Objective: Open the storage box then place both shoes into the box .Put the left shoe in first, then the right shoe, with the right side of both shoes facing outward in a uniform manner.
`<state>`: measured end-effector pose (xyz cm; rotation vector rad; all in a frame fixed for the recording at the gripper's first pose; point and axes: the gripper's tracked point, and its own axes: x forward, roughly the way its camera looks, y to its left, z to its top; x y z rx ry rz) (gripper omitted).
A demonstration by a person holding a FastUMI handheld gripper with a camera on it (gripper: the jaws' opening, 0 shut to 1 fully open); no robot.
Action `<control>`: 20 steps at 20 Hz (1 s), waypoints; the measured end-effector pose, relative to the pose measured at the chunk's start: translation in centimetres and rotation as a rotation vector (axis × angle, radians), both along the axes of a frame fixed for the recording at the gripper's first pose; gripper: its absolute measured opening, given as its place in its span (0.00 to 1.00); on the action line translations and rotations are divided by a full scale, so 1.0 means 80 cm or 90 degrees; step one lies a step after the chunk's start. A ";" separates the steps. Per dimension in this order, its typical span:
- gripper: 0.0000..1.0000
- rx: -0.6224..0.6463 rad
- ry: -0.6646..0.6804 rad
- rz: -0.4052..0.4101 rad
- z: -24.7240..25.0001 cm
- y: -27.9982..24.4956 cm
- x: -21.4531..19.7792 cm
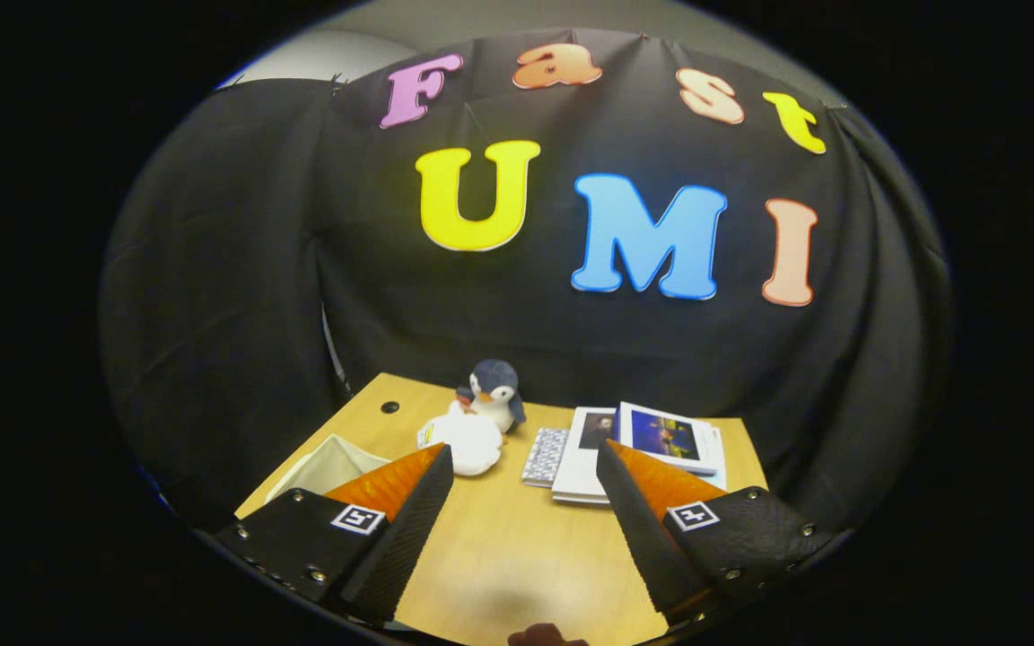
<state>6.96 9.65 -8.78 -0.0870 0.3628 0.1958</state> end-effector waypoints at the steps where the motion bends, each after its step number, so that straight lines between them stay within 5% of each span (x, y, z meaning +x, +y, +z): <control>1: 0.99 0.006 -0.040 -0.009 0.013 -0.003 -0.003; 9: 0.99 0.026 -0.245 -0.073 0.076 -0.037 -0.036; 20: 0.99 0.044 -0.231 -0.029 0.062 -0.029 -0.019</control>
